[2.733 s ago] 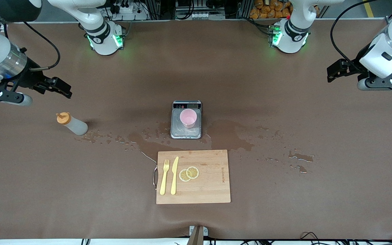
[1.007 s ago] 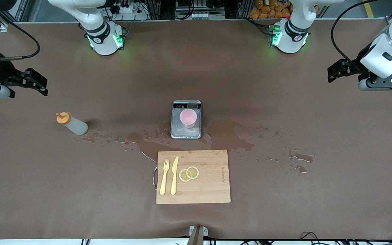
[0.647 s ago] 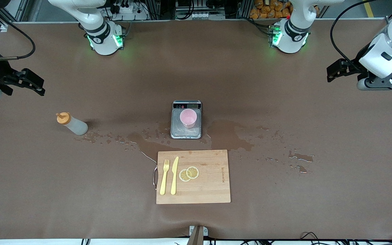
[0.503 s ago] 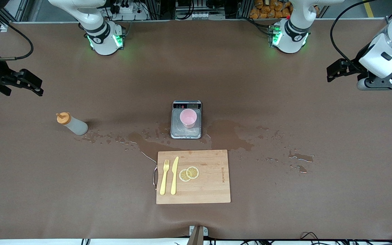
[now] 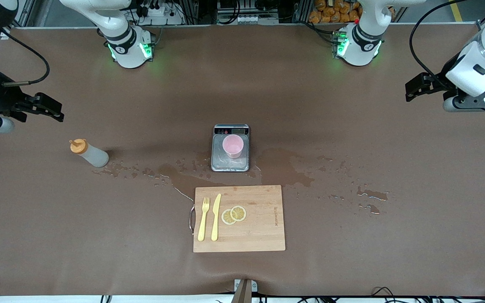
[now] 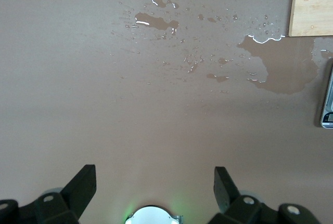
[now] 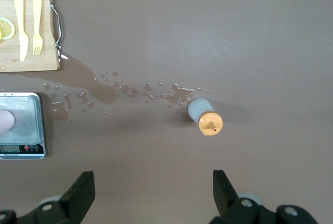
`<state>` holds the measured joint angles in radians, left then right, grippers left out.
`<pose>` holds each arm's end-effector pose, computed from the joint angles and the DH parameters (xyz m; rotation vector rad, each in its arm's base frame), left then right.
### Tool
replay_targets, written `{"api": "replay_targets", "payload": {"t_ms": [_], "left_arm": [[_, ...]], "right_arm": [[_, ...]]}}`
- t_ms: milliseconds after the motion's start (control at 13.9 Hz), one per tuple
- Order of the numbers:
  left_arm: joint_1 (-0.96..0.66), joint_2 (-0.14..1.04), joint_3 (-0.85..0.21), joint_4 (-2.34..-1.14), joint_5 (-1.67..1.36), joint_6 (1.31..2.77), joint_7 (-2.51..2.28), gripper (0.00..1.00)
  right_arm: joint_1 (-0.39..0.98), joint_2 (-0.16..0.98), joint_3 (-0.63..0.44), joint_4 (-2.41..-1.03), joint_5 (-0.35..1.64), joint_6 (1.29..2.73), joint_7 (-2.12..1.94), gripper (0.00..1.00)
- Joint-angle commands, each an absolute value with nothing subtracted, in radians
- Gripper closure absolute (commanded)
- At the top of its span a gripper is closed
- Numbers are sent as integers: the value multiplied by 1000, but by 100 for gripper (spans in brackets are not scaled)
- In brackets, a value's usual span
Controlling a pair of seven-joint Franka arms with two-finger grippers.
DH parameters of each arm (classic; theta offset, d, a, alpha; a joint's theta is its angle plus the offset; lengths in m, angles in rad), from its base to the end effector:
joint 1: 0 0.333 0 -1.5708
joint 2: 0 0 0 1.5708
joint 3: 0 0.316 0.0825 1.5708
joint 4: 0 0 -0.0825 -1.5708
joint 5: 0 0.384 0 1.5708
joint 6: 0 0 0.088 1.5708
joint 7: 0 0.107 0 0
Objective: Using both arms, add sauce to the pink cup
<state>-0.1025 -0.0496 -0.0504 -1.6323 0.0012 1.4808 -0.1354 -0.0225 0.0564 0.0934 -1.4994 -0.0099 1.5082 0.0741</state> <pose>0.5221 -0.0810 0.6152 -3.1192 0.0269 0.1567 0.5644 0.0374 0.6212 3.1327 -0.0057 -0.0735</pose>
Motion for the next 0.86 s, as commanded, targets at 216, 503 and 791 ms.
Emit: {"api": "replay_targets", "payload": {"t_ms": [216,503,791], "left_arm": [[-80,-55,-54,-1621,0,1479,-83,0],[-45,-52,-52,-1618,-28,1483,-69,0],[-44,-44,-54,-1591,-26,1485,-63,0]], "right_arm": [[-32,55,98,-1479,-28,1488,69,0],[-28,55,103,-1479,-22,1480,74,0],[-28,58,103,-1480,-11,1480,74,0]]}}
